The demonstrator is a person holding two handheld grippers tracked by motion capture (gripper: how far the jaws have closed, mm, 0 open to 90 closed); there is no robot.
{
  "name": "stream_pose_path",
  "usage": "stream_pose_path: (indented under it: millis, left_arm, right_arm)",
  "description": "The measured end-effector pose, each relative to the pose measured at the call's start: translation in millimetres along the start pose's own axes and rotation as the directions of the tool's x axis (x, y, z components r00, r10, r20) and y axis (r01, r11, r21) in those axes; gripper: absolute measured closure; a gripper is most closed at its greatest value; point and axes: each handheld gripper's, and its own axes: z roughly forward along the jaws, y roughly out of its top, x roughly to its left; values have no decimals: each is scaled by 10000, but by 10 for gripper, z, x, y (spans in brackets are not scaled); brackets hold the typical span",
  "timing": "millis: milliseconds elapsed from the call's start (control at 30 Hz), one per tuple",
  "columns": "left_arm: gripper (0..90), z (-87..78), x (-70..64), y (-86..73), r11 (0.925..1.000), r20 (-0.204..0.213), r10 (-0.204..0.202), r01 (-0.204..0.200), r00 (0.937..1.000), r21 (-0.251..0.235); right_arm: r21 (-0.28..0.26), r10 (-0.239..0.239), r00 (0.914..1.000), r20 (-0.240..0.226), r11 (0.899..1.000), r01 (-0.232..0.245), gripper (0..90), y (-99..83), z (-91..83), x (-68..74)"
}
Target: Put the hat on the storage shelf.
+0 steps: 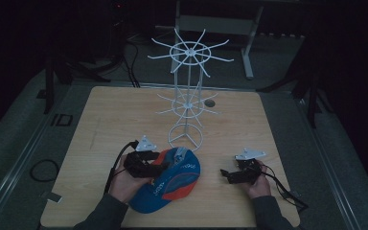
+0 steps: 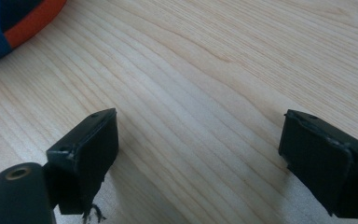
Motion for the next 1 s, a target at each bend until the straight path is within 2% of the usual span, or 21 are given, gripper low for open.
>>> stream_pose_path:
  millis: [500, 733, 1000]
  left_arm:
    - [444, 114, -152, 40, 9980, 447, 500, -517, 9978, 377]
    - [441, 190, -213, 63, 9943, 485, 762, -796, 9959, 709]
    - [442, 272, -220, 63, 9902, 497, 775, -827, 9958, 1124]
  right_arm:
    - [1, 0, 10000, 1, 10000, 0, 117, 0, 0, 0]
    - [-1, -3, 10000, 1, 10000, 3, 117, 0, 0, 0]
    - [7, -13, 10000, 0, 10000, 13, 117, 0, 0, -1]
